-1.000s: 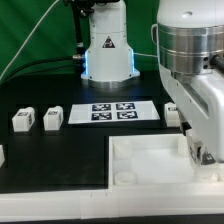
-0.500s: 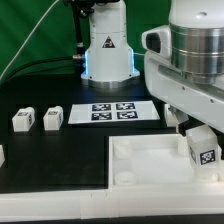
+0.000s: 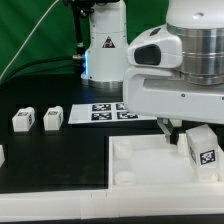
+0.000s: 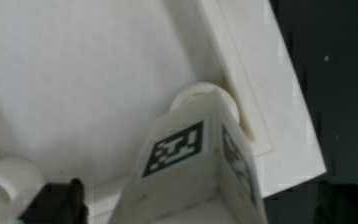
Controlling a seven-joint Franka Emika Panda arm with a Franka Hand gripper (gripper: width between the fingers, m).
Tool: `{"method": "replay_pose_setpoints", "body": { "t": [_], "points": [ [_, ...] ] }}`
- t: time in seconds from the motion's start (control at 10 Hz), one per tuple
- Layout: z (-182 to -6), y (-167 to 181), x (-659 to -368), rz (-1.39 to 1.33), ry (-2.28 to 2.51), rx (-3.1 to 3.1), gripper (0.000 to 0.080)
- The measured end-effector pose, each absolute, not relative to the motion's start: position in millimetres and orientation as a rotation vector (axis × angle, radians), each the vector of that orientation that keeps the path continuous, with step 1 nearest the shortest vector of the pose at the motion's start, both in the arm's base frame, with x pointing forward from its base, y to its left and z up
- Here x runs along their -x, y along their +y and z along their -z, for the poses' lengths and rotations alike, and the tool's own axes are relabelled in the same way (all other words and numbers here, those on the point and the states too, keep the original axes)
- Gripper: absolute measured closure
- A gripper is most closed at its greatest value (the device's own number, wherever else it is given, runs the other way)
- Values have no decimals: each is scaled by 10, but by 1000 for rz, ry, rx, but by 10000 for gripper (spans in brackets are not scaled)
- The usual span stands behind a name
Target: Assemble one leg
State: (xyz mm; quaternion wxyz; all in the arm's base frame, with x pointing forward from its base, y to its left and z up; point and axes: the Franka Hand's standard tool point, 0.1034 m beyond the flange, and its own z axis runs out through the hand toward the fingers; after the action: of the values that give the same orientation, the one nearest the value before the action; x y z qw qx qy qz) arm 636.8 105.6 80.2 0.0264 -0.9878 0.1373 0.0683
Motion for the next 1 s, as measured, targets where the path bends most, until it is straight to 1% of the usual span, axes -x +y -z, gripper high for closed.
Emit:
{"method": "replay_pose_setpoints", "body": {
  "t": [0.3,0.6,0.7,0.8,0.9,1.0],
  "points": [
    [-802,1046,-6372,-195,-11,3063,151],
    [-798,1053,-6372,-192,-7,3063,151],
    [-798,1053,-6372,-192,-7,3063,262],
    [-798,1053,-6372,-192,-7,3063,398],
    [-799,1056,-6371,-192,-6,3063,398],
    [-798,1055,-6371,-192,-6,3063,505]
  ]
}}
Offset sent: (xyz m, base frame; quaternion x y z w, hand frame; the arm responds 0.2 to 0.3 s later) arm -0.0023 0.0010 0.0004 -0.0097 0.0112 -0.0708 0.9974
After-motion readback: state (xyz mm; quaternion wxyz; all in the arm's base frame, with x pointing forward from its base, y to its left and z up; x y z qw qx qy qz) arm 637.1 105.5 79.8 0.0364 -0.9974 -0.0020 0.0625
